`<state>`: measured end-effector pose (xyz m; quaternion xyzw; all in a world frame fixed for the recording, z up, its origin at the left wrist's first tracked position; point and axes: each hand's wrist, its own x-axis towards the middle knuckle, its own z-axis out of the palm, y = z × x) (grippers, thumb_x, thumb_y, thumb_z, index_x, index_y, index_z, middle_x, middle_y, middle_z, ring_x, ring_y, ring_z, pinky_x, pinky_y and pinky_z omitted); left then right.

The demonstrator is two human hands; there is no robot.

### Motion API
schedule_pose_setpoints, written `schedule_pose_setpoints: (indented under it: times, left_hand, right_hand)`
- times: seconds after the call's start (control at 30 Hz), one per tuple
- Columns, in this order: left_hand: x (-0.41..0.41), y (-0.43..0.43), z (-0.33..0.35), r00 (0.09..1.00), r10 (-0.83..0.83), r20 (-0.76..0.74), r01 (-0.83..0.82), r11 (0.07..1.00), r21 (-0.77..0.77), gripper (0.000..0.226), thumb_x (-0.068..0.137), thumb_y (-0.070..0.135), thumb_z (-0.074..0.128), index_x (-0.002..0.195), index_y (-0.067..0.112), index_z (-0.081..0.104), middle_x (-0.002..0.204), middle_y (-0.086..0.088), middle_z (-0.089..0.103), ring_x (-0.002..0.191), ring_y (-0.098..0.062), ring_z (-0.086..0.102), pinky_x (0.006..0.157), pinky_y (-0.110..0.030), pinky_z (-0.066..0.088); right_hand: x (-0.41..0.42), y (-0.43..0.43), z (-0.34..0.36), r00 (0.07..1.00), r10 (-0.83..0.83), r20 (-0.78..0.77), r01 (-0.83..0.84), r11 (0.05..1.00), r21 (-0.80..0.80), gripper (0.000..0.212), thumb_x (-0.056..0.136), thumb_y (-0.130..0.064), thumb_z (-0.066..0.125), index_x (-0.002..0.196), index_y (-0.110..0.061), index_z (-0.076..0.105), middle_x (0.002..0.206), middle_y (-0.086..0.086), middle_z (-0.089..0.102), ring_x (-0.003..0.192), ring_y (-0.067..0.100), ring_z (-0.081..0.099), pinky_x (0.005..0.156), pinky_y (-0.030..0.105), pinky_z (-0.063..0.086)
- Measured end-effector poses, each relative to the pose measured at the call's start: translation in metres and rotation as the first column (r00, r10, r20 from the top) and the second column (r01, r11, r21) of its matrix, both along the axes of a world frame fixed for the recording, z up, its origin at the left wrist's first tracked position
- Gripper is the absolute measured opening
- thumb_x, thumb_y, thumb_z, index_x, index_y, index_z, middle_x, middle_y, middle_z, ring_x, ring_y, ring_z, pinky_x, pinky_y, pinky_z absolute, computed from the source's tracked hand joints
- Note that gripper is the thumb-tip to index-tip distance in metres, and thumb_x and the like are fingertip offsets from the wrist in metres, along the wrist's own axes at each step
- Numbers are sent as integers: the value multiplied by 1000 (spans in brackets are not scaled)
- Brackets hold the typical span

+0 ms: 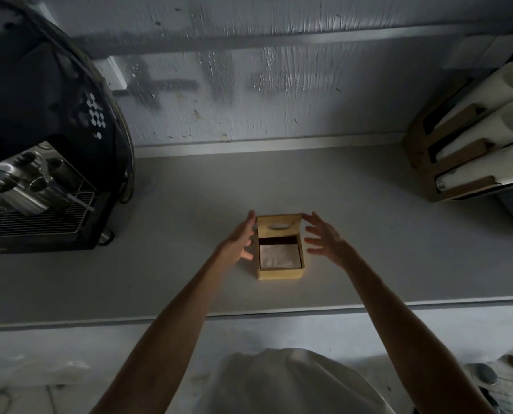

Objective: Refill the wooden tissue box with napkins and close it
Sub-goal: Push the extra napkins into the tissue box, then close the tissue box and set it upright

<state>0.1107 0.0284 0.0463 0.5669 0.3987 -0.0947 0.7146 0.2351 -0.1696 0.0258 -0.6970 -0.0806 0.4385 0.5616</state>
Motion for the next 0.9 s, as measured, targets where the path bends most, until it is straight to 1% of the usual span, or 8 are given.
schedule_pose_setpoints:
  times: [0.13,0.23,0.37,0.47,0.57,0.67,0.77,0.9]
  left_hand:
    - [12,4,0,999,16,-45,-16,1000,-10,82,89,68,27,143,7,34,155,-15,25,143,-36,20,100,-65,33]
    - [12,3,1,998,25,-55,-29,997,-68,67,93,56,39,138,6,41,154,-15,27,144,-35,18,105,-63,27]
    - [4,3,2,1000,19,0,-18,990,-138,43,87,36,58,125,18,50,147,-11,37,140,-34,25,110,-59,24]
    - [1,3,-4,999,38,11,-36,984,-173,45,92,36,52,133,20,45,144,-7,45,135,-28,35,113,-49,25]
    - [-2,-2,-10,998,45,36,-39,989,-144,59,89,16,59,142,20,32,138,-4,49,128,-21,43,108,-41,28]
    - [-11,-5,-20,999,45,25,-42,993,-110,53,88,3,61,132,24,41,137,-8,50,117,-24,53,105,-44,36]
    - [-23,-12,-30,998,-55,25,57,994,-92,55,88,1,60,135,24,44,135,-7,56,123,-30,53,101,-54,41]
    - [-36,-26,-33,982,-142,123,145,989,-19,55,86,-13,51,126,25,47,113,4,62,100,-10,60,72,-23,53]
  right_hand:
    - [11,9,6,985,32,-169,-41,998,-53,74,86,-73,29,143,-27,37,156,17,22,133,53,31,92,60,42]
    - [10,12,1,966,31,-256,-38,999,-24,69,86,-71,34,137,-25,46,148,18,37,128,53,38,94,64,41]
    - [6,12,8,962,35,-271,-47,998,-40,39,85,-50,61,116,-26,64,133,10,53,117,42,49,101,65,36]
    - [10,4,-2,957,38,-287,-30,999,30,46,86,-29,67,130,-28,55,136,3,52,128,40,41,107,66,28]
    - [7,-3,-9,972,38,-234,-30,999,37,61,85,-20,68,140,-29,43,132,6,56,127,35,44,105,61,32]
    - [-4,-7,-9,993,51,-107,-56,997,-47,83,71,-30,80,143,-26,39,133,15,54,122,35,50,93,55,44]
    - [-18,-13,-15,993,112,-39,-115,990,-75,64,87,-16,66,144,-26,37,128,15,60,118,33,56,95,57,45]
    - [-34,-15,-26,992,118,53,-116,993,-35,70,88,2,60,146,-25,30,111,11,60,86,23,57,66,28,47]
